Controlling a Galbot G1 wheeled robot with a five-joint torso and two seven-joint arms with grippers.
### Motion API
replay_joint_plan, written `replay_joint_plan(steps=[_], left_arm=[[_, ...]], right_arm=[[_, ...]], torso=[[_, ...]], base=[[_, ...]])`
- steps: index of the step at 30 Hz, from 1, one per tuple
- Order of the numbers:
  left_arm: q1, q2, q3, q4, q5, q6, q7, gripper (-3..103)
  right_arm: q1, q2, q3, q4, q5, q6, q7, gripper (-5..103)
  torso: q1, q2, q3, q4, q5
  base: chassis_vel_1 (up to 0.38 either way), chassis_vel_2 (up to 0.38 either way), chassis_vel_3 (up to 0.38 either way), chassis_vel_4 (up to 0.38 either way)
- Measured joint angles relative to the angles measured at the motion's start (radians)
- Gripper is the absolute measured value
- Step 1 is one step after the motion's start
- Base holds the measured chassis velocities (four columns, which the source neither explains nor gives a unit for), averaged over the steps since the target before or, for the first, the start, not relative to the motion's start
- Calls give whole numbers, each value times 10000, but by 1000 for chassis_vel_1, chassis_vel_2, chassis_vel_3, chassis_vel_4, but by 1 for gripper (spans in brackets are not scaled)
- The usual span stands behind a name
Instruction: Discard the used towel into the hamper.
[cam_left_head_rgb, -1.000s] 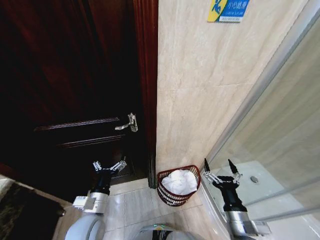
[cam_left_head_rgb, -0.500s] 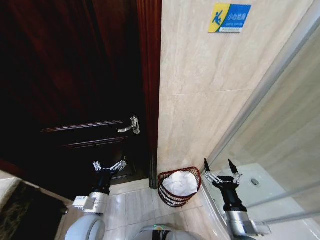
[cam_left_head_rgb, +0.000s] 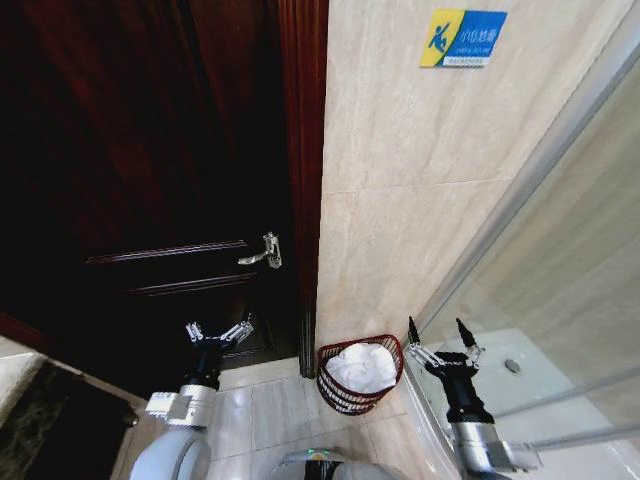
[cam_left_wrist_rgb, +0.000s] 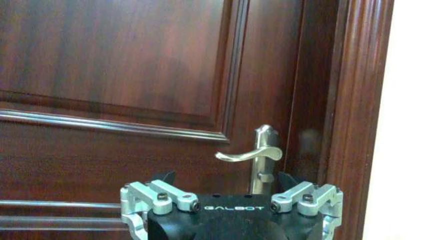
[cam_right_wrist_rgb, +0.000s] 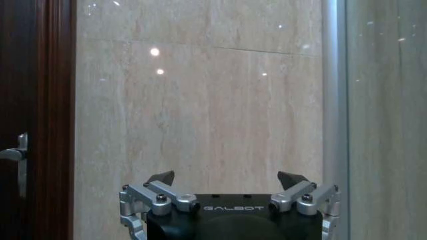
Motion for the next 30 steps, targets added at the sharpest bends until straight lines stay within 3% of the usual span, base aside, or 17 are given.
replay_joint_plan(steps=[30], left_arm=[[0, -1, 0, 0, 0, 0, 0, 100]], right_arm=[[0, -1, 1, -1, 0, 0, 0, 100]], torso=[[48, 103, 56, 2, 2]], base=[[31, 25, 24, 24]])
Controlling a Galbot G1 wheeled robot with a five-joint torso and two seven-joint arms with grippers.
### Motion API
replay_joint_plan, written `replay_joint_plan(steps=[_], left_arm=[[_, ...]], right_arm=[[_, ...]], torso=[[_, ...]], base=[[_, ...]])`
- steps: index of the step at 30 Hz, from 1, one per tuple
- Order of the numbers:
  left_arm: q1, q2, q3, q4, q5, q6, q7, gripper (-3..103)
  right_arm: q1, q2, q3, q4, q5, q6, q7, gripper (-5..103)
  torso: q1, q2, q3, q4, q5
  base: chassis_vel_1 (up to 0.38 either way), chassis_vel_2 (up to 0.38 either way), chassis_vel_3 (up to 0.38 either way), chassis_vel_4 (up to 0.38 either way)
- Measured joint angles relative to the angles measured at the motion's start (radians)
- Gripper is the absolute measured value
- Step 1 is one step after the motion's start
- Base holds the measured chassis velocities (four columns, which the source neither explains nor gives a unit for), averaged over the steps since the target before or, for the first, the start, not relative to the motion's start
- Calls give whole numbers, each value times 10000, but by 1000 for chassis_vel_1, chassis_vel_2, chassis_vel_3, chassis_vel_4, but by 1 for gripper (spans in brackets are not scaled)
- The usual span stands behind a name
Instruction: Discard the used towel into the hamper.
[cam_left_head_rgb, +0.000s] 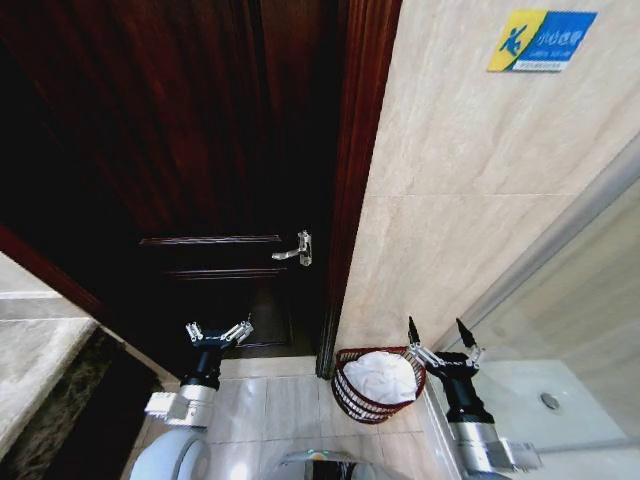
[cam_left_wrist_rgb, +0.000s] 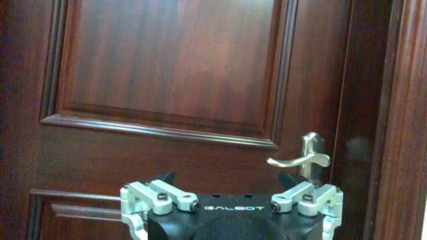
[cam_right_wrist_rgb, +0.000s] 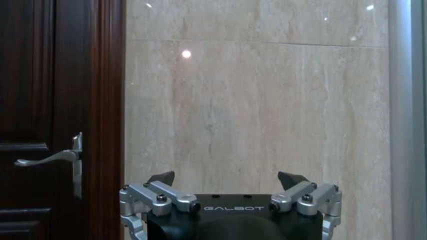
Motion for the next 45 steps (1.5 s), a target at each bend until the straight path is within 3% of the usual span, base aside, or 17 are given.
replay_joint_plan(steps=[25, 45], left_arm=[[0, 7, -4, 0, 0, 0, -1, 100], [0, 0, -1, 0, 0, 0, 0, 100]], right_arm=[[0, 1, -6, 0, 0, -1, 0, 100], [0, 0, -2, 1, 0, -2, 2, 100]], torso=[[-13, -29, -15, 0, -7], [-18, -34, -20, 3, -3]], base=[[186, 178, -177, -190], [28, 21, 50, 51]])
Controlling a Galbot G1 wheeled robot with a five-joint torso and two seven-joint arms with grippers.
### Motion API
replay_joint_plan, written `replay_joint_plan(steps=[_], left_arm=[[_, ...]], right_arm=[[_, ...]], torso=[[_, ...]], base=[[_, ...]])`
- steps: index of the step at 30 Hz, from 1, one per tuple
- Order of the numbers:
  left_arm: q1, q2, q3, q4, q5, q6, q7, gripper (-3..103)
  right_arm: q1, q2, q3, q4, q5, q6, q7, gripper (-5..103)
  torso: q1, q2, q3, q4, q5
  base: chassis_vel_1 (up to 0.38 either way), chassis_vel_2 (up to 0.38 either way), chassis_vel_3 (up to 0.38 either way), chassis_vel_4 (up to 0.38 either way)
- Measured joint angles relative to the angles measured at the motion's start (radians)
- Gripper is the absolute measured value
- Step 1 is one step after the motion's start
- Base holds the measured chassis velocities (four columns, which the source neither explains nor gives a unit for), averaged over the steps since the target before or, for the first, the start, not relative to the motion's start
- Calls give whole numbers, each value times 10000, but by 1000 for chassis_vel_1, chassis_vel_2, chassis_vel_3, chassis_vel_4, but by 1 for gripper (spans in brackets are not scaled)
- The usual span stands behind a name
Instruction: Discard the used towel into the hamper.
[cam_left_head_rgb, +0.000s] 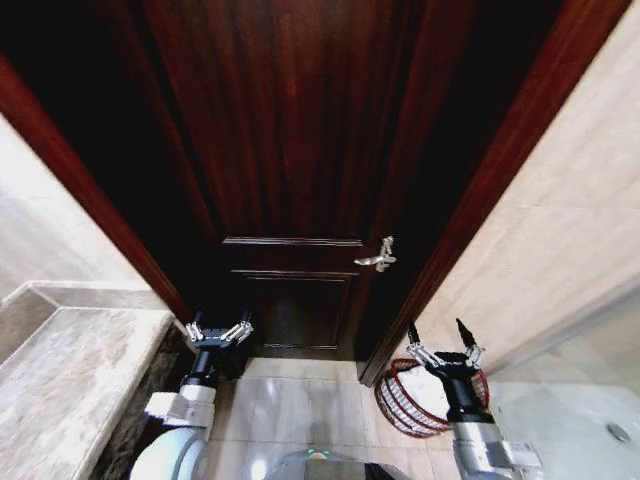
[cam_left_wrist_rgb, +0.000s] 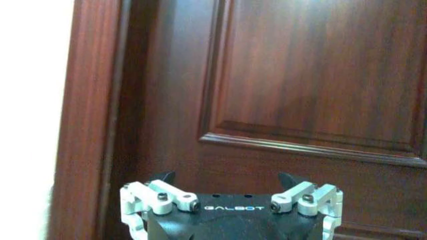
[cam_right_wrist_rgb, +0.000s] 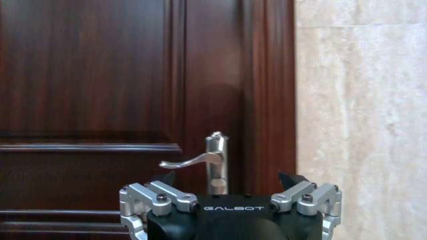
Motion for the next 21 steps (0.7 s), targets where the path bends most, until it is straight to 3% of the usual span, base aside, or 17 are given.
replay_joint_plan(steps=[21], left_arm=[[0, 0, 0, 0, 0, 0, 0, 100]], right_arm=[[0, 0, 1, 0, 0, 0, 0, 100]], torso=[[-1, -3, -1, -4, 1]], base=[[2, 3, 2, 2]])
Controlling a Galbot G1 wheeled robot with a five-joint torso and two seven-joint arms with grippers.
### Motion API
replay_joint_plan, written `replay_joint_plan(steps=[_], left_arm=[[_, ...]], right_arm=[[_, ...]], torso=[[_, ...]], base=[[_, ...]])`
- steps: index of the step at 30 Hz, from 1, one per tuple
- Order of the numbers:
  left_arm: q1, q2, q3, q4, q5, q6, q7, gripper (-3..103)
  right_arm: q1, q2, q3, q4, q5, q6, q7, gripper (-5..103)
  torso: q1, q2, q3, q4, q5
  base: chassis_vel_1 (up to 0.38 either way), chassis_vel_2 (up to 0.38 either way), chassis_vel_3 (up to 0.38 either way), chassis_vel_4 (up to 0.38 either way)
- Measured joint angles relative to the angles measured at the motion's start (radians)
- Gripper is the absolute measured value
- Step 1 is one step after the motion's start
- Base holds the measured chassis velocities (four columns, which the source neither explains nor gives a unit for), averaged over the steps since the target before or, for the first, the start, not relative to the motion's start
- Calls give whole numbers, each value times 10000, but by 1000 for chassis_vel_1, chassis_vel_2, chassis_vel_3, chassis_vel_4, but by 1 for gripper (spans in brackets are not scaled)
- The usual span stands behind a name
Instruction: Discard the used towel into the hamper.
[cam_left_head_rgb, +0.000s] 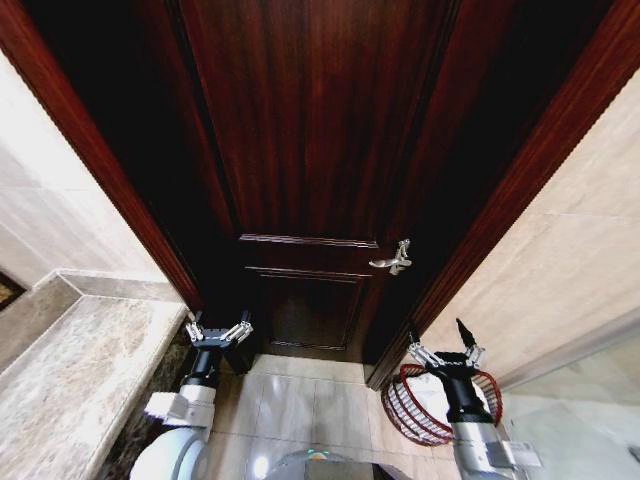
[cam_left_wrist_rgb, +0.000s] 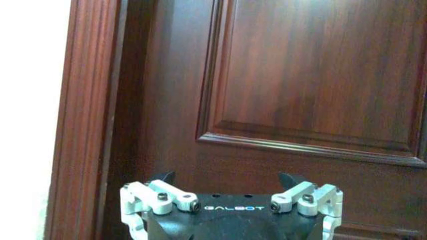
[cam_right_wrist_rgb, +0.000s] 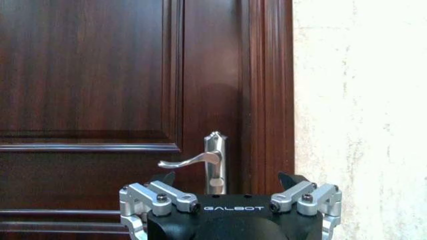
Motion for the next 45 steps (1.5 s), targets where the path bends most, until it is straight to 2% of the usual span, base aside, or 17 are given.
replay_joint_plan(steps=[45], left_arm=[[0, 2, 1, 0, 0, 0, 0, 100]], right_arm=[[0, 0, 0, 0, 0, 0, 0, 100]], torso=[[2, -3, 0, 1, 0]], base=[[-14, -13, 15, 16]])
